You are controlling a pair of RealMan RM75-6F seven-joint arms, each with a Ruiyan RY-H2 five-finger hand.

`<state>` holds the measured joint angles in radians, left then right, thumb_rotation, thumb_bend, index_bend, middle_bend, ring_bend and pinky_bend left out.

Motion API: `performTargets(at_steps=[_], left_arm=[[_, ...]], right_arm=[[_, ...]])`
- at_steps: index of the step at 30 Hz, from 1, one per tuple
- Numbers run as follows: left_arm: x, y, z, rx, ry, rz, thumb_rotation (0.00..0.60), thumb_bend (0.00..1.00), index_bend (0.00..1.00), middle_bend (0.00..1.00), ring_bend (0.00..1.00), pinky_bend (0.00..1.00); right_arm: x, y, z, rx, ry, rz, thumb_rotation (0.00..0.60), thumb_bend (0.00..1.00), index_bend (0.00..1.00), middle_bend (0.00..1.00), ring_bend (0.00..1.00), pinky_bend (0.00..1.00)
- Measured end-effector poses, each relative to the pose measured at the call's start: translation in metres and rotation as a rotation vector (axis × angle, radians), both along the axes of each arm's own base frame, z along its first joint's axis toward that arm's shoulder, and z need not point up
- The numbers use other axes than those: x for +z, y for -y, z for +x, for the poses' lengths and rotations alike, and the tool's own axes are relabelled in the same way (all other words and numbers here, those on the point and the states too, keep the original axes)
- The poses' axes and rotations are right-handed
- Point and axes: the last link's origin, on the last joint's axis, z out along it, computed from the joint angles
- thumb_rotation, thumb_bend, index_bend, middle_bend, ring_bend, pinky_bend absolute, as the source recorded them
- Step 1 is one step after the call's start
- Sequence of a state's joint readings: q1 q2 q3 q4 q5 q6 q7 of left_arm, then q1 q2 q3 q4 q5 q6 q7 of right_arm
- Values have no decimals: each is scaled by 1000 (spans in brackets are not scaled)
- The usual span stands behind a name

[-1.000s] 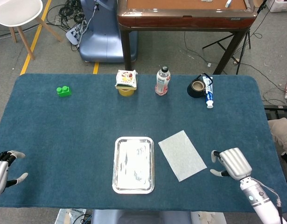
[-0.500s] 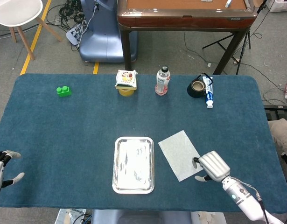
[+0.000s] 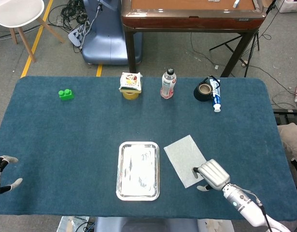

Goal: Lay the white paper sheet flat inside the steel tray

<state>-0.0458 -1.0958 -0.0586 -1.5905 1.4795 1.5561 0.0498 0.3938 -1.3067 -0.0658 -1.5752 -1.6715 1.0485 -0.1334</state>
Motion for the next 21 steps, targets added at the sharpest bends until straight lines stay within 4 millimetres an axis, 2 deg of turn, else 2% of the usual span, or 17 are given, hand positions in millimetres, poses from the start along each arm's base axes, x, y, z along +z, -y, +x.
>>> performTargets(at_steps=[9, 21], left_arm=[[1, 0, -1, 5, 1, 1, 600, 11, 410, 381, 314, 472], [2, 0, -2, 11, 3, 3, 600, 11, 410, 381, 314, 472]], right_arm=[[-11, 1, -4, -2, -15, 9, 600, 0, 567, 1000, 1000, 1000], [-24, 6, -7, -10, -26, 20, 600, 0, 468, 1000, 1000, 1000]])
